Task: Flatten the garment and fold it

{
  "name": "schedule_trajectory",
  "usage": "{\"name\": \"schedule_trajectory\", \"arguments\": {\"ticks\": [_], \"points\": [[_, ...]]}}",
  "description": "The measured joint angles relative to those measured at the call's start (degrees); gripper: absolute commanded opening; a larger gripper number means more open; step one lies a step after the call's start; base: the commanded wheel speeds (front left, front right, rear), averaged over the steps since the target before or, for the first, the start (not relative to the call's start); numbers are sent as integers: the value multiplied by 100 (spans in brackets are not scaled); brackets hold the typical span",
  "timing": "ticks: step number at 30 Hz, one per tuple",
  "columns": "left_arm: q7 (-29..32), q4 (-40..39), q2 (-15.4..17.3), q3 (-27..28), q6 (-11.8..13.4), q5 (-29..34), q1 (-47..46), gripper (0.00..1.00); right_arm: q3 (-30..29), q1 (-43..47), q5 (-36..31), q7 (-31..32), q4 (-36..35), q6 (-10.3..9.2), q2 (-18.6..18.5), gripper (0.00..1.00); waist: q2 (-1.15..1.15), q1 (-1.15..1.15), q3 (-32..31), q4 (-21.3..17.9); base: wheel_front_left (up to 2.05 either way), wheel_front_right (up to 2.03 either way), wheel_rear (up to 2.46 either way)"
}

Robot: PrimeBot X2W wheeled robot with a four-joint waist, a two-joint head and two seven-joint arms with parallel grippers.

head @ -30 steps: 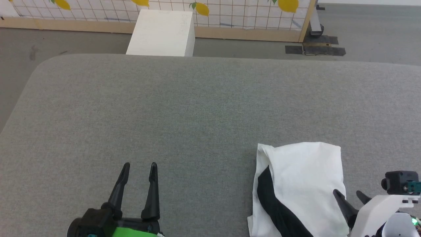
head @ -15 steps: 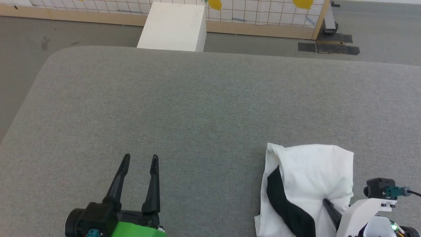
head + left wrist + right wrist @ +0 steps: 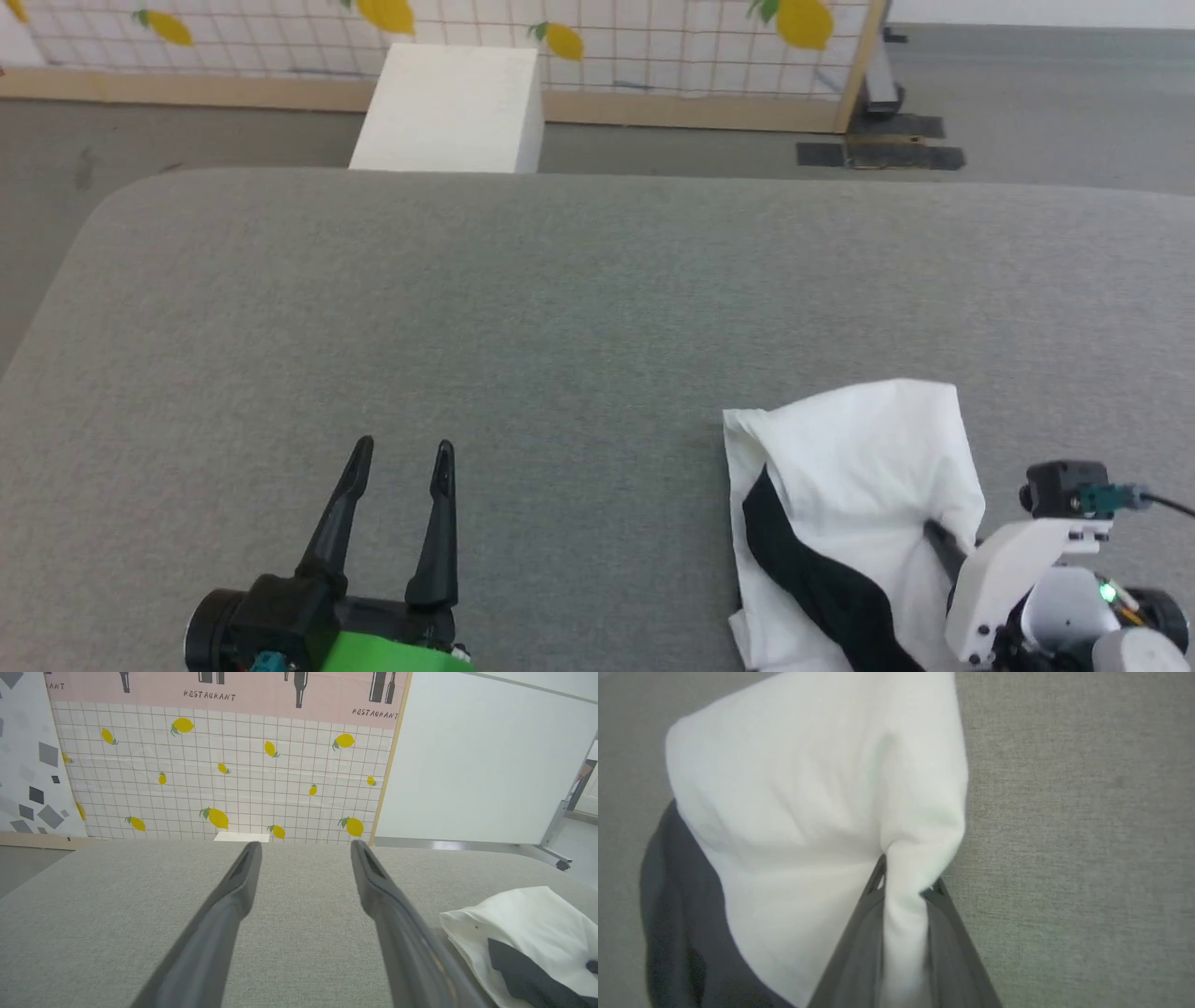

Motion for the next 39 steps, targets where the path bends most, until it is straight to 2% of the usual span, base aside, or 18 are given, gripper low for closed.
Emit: {"name": "schedule_trajectory", "arguments": {"ticks": [9,19,24,25,39], "points": [[35,-20,12,-91,-2,-1,-3,100,166,-663,-83,343,11,-1,-650,0,0,0,-116,-612,0,0,0],[116,-186,82,-233,-7,212,-370,100,541,-1732,-40,561,177,-1,-1861,0,0,0,206,-1233,0,0,0],[211,-360,162,-274,-7,367,-767,100,571,-2295,-18,537,307,0,-2403,0,0,0,625,-1356,0,0,0],[243,-460,201,-265,0,443,-989,100,483,-2632,-1,454,487,0,-2610,0,0,0,935,-1385,0,0,0],[331,-828,366,-283,52,761,-1616,100,22,-3344,-669,-14,1236,1,-3383,0,0,1,2313,-1323,0,0,0]]}}
